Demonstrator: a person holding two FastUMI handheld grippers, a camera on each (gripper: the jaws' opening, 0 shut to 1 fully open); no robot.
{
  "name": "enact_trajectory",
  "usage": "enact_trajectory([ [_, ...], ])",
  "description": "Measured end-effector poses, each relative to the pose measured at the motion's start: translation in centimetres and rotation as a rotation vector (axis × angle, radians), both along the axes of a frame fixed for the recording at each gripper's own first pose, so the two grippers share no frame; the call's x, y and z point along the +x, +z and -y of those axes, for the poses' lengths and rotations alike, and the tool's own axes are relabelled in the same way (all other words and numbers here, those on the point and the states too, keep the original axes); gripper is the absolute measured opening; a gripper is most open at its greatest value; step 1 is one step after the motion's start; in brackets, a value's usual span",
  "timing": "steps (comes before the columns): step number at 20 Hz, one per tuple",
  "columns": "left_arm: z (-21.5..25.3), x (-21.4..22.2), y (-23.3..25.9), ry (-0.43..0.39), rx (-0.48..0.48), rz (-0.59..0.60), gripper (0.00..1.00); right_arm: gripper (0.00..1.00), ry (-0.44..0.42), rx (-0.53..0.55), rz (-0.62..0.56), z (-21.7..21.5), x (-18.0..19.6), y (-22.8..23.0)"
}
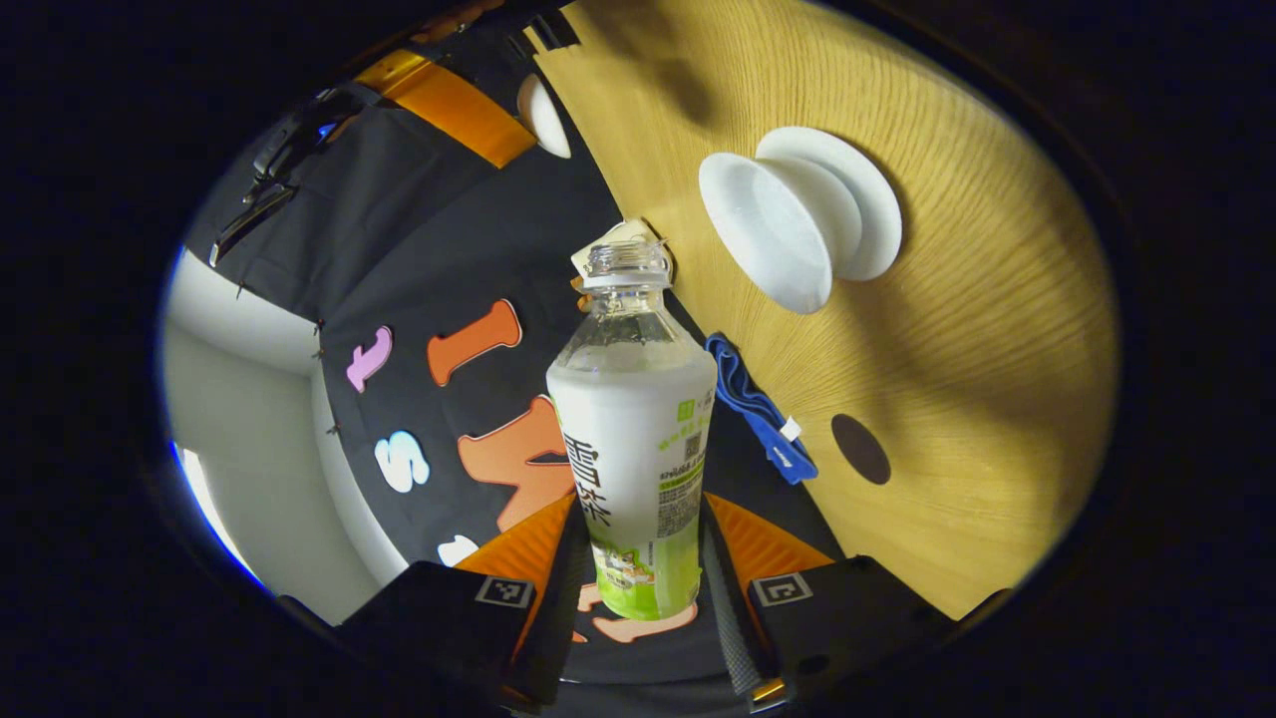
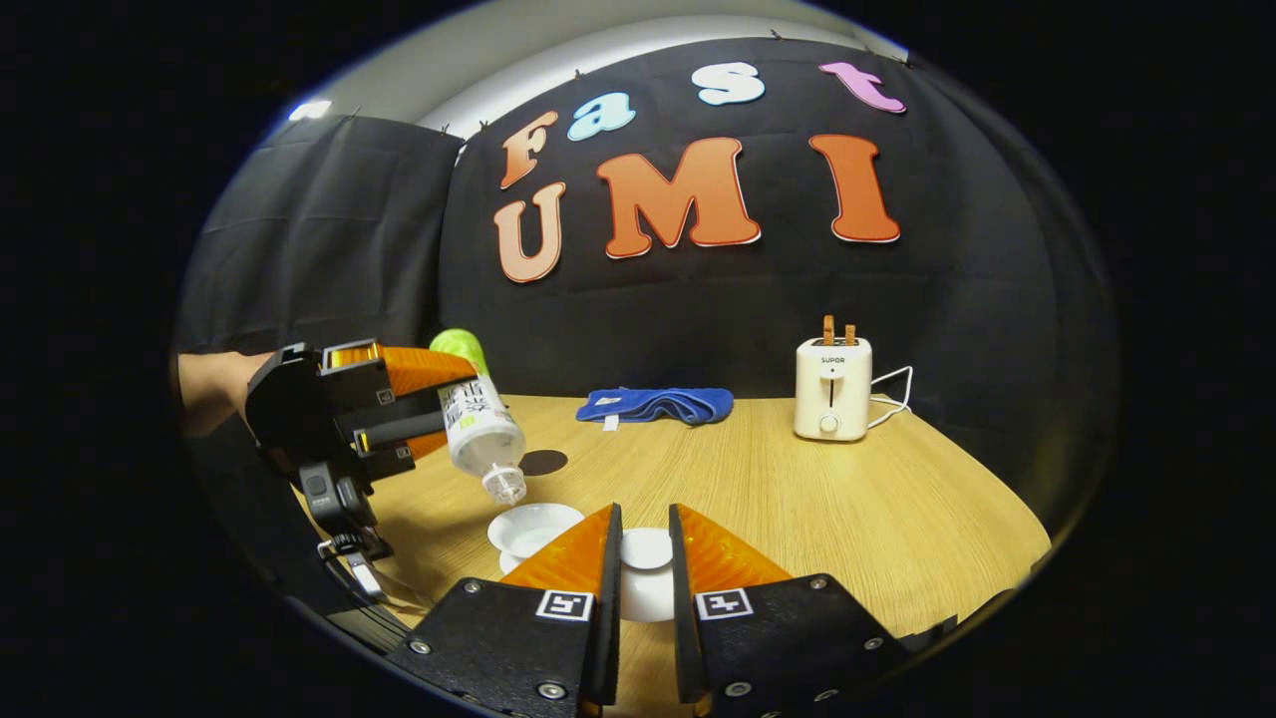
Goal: Open the teacup lid with one hand, grasp the water bottle and pour water into the teacup with the other hand; after pouring, place the water bottle on the coaster and then close the teacup lid.
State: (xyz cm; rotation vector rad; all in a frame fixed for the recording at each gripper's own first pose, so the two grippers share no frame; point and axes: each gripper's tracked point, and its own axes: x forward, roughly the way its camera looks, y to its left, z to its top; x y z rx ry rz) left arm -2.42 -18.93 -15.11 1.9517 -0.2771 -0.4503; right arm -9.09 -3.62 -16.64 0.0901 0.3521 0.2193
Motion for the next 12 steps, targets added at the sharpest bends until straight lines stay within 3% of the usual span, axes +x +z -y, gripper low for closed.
enact_trajectory([
  [2,-0.5,-0.2,-0.9,0.045,-0.08,-0.07,0.65,0.23,0.006,-0.006,-0.007,-0.4,0.1,-0.1],
  [3,-0.5,-0.3,-1.0,0.052,-0.111,-0.089,0.6,0.23,0.009,-0.013,-0.008,-0.6,0.2,-0.1],
  [6,-1.6,0.2,-1.1,0.105,-0.255,-0.145,0.6,0.23,0.016,-0.016,-0.013,-1.3,0.5,0.0],
  [9,-1.9,0.6,0.6,0.108,-0.498,-0.195,0.65,0.23,0.026,-0.006,-0.009,-2.1,1.0,0.3],
  [12,-3.1,1.8,3.7,0.164,-0.778,-0.225,0.6,0.23,0.022,-0.018,-0.017,-2.7,1.7,0.3],
])
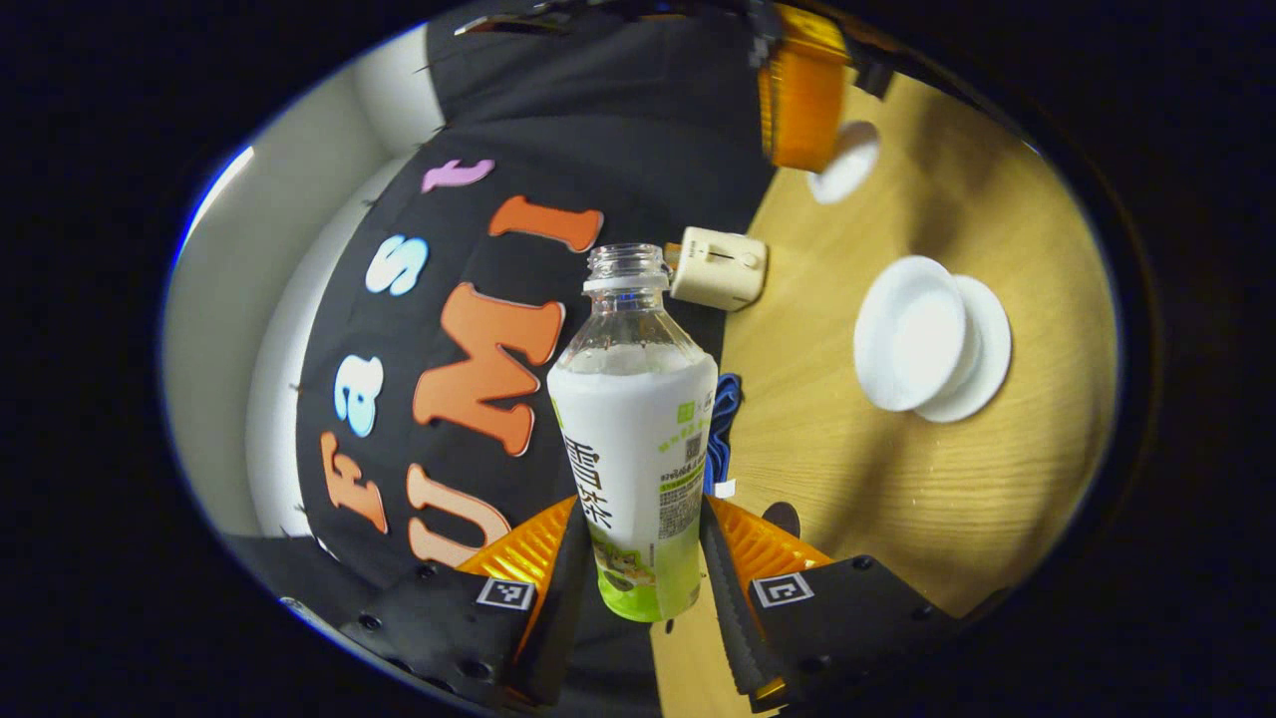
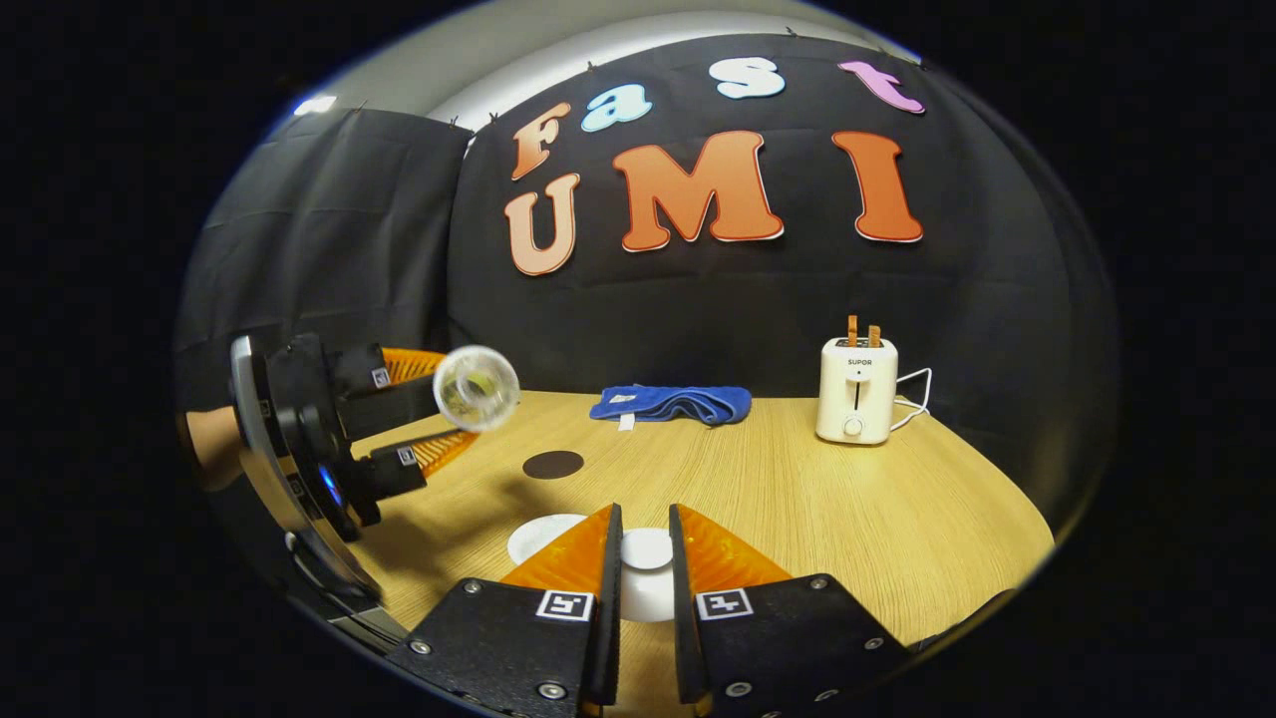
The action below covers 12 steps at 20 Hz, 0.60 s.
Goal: Open the teacup lid with one hand, grasp the water bottle and pour water into the teacup with the other hand; after pouring, place the water bottle on the coaster and then close the teacup lid.
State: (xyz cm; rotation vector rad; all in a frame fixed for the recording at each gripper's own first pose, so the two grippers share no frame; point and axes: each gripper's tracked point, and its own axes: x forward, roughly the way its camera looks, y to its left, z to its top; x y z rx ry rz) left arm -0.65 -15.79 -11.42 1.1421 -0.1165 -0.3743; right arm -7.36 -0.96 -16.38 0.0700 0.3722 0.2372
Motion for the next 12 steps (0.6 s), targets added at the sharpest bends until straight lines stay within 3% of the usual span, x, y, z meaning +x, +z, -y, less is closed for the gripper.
enact_trajectory([
  [2,-0.8,1.4,2.3,0.058,-0.191,-0.029,0.65,0.23,0.001,-0.002,-0.006,-0.5,0.4,-0.1],
  [5,-2.3,2.6,5.1,0.107,-0.442,-0.077,0.6,0.23,0.004,-0.015,-0.015,-1.4,1.0,-0.2],
  [6,-2.6,3.1,5.4,0.11,-0.517,-0.099,0.65,0.23,0.008,-0.02,-0.015,-1.6,1.1,-0.1],
  [12,-3.0,6.1,6.0,0.103,-0.84,-0.234,0.64,0.23,0.034,-0.044,-0.023,-3.6,1.2,-0.4],
])
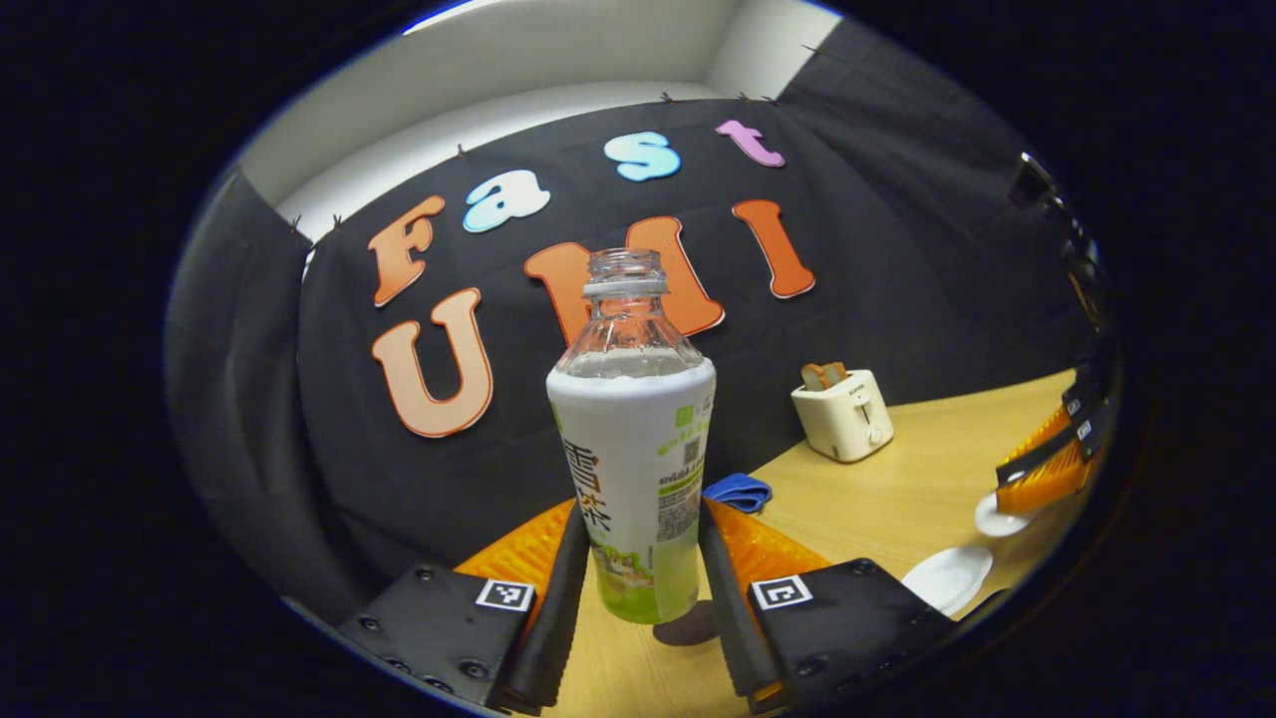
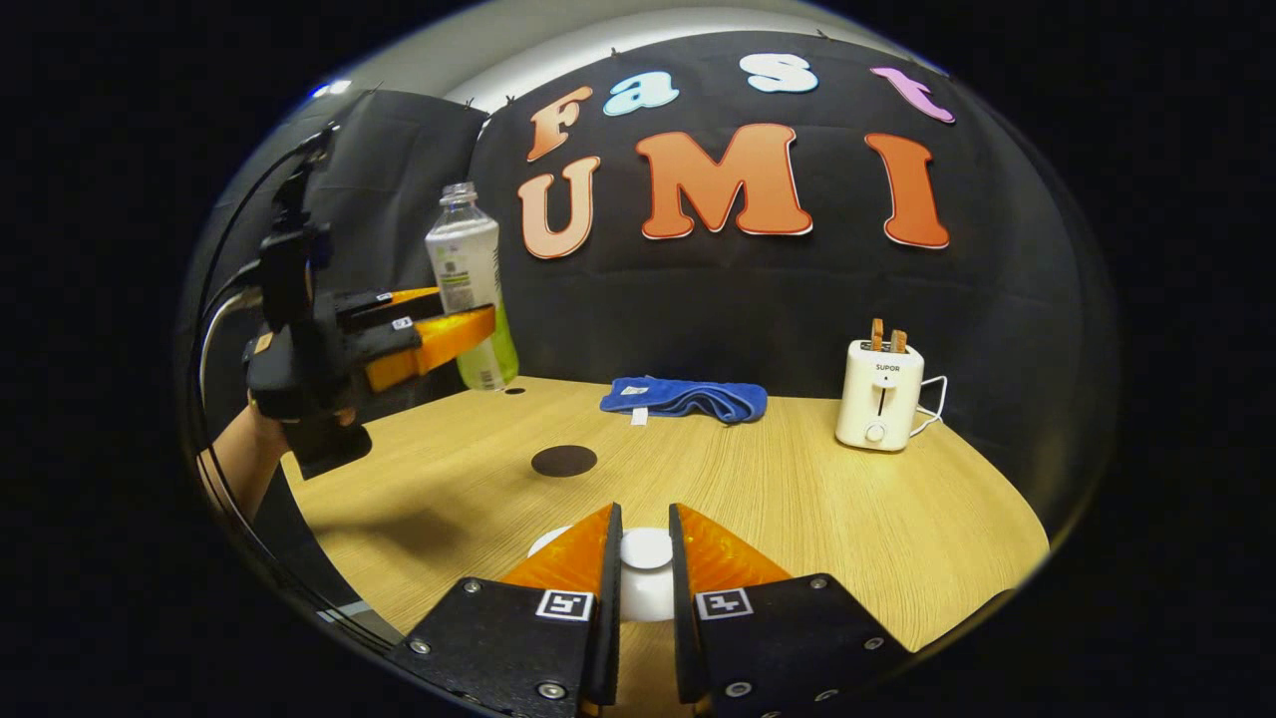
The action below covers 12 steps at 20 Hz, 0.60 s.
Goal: Open the teacup lid with one hand, grasp the water bottle and pour water into the teacup with the other hand; after pouring, place the water bottle on the coaster and then close the teacup lid.
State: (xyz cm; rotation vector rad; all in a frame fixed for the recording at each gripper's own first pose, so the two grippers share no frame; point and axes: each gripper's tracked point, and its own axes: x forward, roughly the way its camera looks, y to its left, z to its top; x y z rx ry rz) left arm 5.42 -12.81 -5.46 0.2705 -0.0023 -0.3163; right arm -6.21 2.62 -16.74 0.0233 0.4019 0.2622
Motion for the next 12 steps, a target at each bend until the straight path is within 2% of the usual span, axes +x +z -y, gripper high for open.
enact_trajectory([
  [1,-0.1,0.8,-0.1,-0.003,-0.058,-0.023,0.61,0.23,0.003,-0.001,0.001,-0.2,0.0,0.0],
  [2,-0.4,1.6,0.0,-0.002,-0.111,-0.048,0.64,0.24,0.004,-0.003,0.001,-0.4,0.0,0.0],
  [3,-0.5,2.3,-0.3,-0.003,-0.159,-0.07,0.62,0.23,0.005,-0.005,0.002,-0.6,-0.1,0.1],
  [5,-1.1,3.7,-1.3,0.008,-0.228,-0.115,0.64,0.23,0.008,-0.008,0.001,-0.6,0.0,0.1],
  [12,-1.9,7.9,-7.2,0.066,-0.298,-0.242,0.63,0.24,0.027,0.02,0.019,-1.2,0.3,0.6],
])
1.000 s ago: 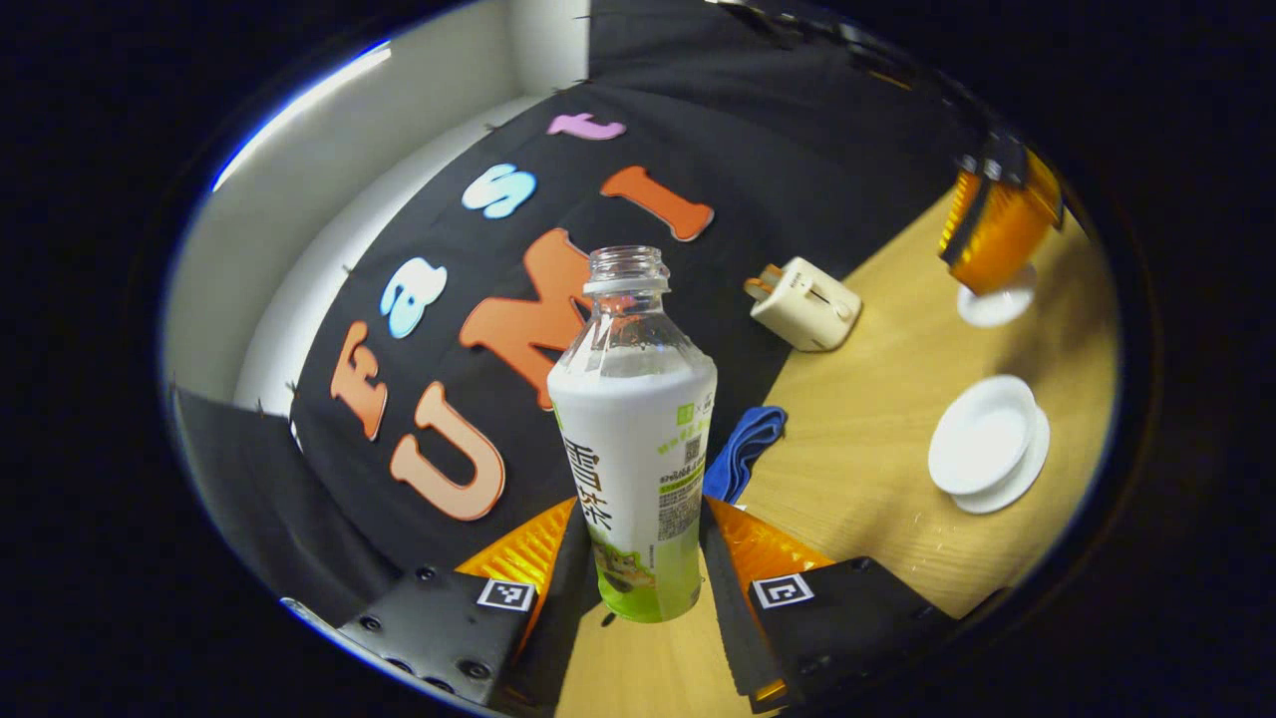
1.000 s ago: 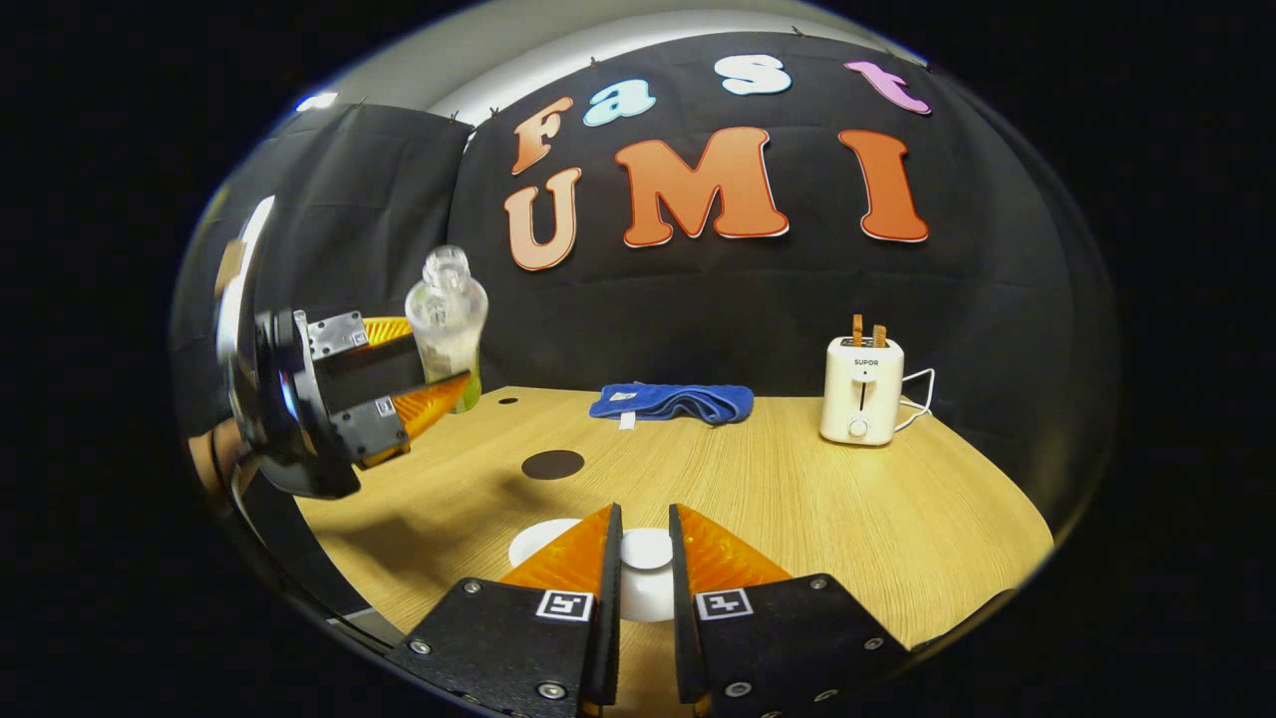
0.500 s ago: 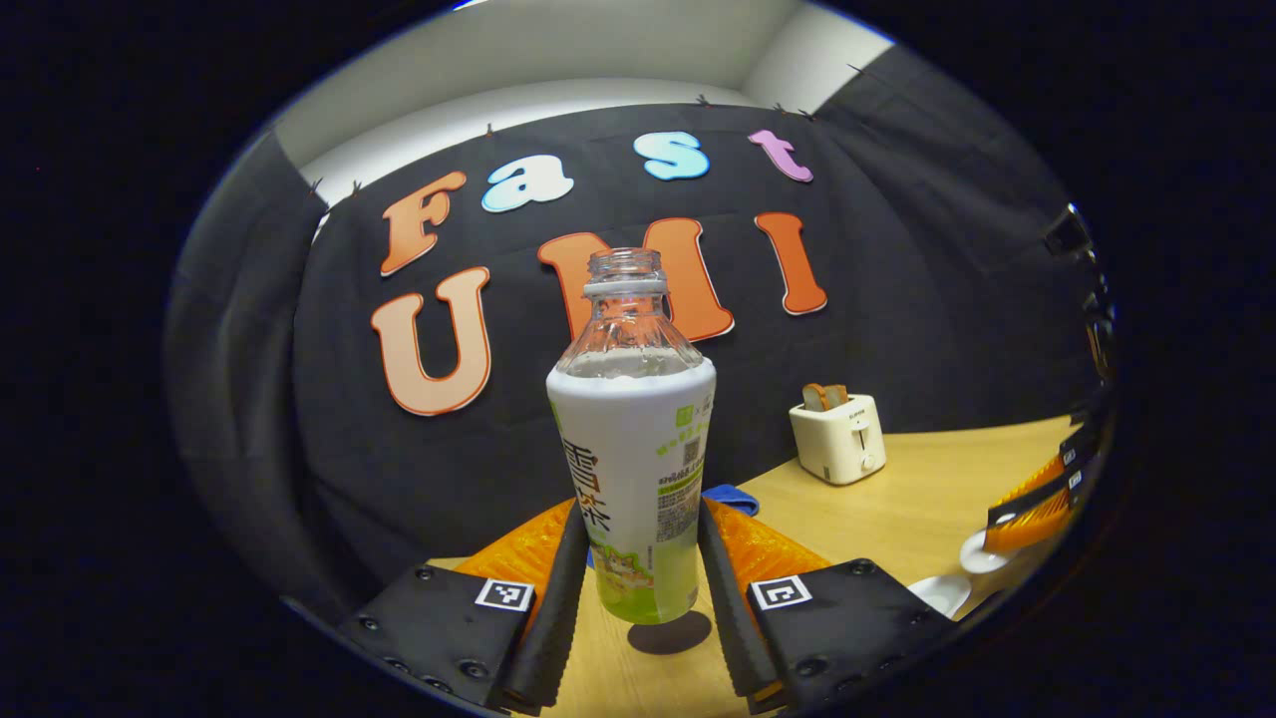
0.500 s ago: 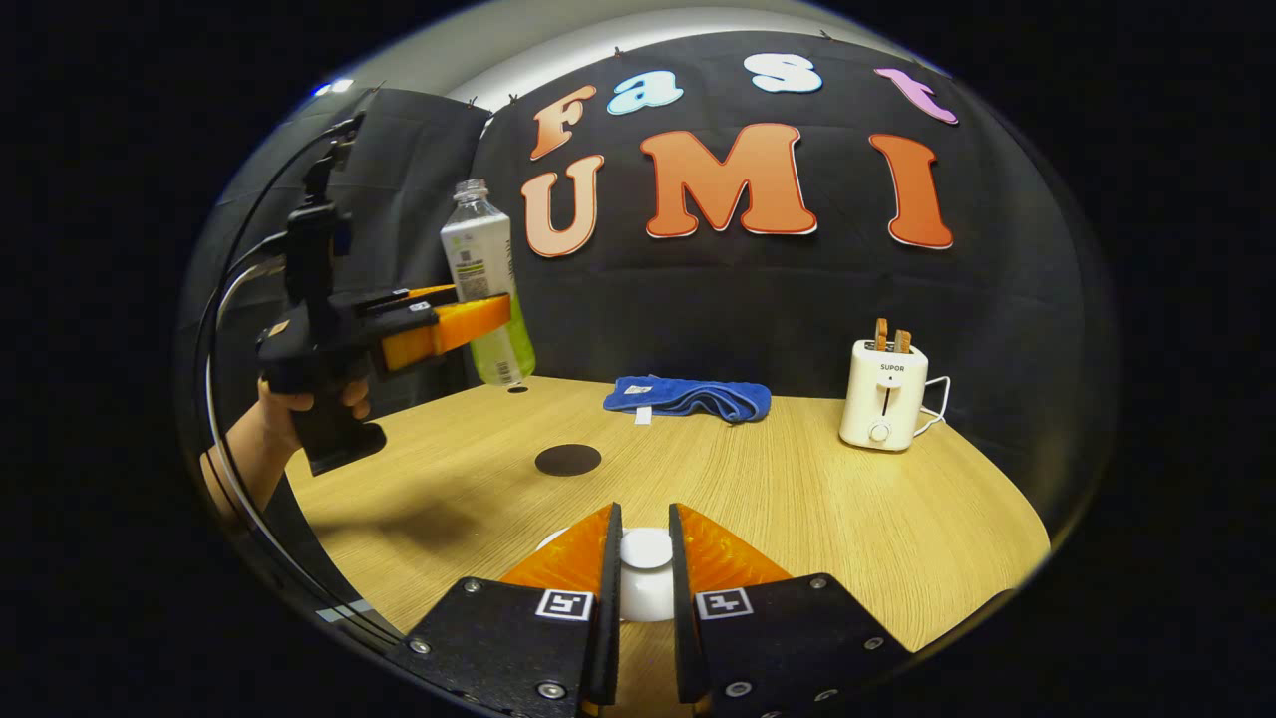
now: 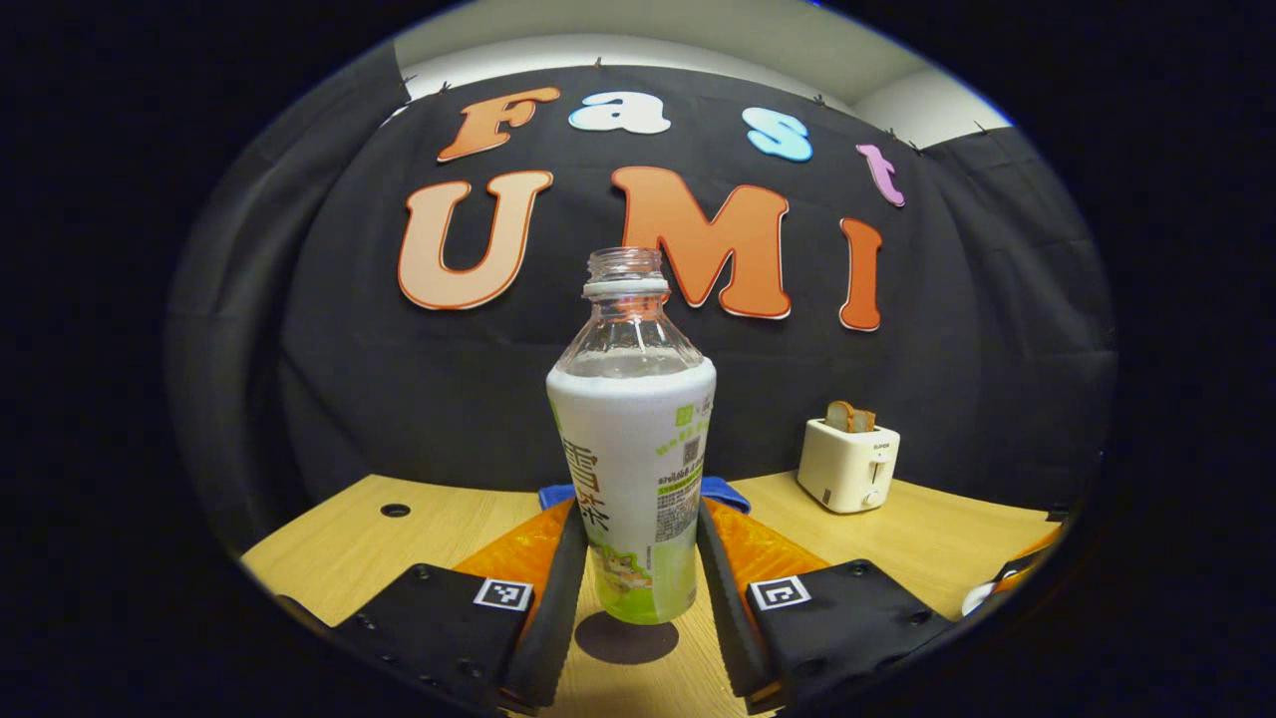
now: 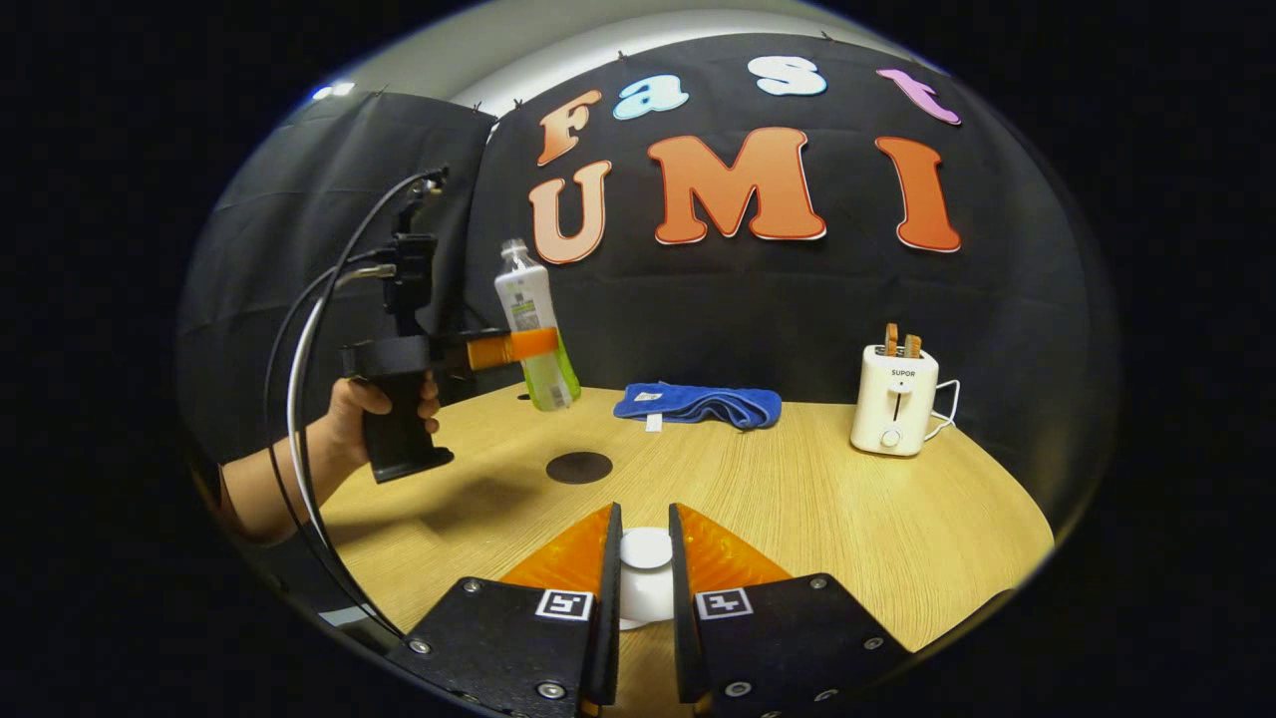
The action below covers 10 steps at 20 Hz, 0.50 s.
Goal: Open the teacup lid with one hand, grasp the water bottle and pour water into the teacup with the other hand; after pouring, place the water bottle on the coaster and then close the teacup lid.
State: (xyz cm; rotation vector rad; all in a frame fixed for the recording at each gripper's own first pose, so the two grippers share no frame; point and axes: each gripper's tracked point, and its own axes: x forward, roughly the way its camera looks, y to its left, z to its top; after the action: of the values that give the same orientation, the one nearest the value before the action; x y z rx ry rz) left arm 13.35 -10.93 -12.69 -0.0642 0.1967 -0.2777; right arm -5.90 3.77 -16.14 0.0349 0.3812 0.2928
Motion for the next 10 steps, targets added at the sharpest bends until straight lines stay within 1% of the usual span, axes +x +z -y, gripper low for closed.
enact_trajectory([
  [1,0.0,0.6,-1.0,0.003,0.002,-0.018,0.63,0.24,0.004,-0.002,0.001,0.0,0.0,-0.1],
  [2,0.3,0.9,-2.1,0.003,0.01,-0.036,0.65,0.24,0.006,-0.003,0.001,0.0,0.1,-0.2],
  [3,0.4,1.2,-3.0,0.003,0.019,-0.053,0.65,0.24,0.01,-0.004,-0.001,0.0,0.0,-0.3],
  [4,0.4,1.4,-4.1,0.003,0.032,-0.07,0.63,0.23,0.01,-0.004,-0.003,0.0,0.1,-0.3],
  [6,0.8,2.1,-6.3,-0.003,0.057,-0.104,0.65,0.24,0.011,-0.001,-0.006,0.2,0.0,-0.5],
  [7,0.7,2.2,-7.3,-0.001,0.067,-0.124,0.63,0.23,0.01,0.002,-0.007,0.3,0.1,-0.5],
  [10,0.4,2.4,-9.9,0.004,0.084,-0.181,0.63,0.23,0.008,0.008,-0.003,0.5,0.1,-0.6],
])
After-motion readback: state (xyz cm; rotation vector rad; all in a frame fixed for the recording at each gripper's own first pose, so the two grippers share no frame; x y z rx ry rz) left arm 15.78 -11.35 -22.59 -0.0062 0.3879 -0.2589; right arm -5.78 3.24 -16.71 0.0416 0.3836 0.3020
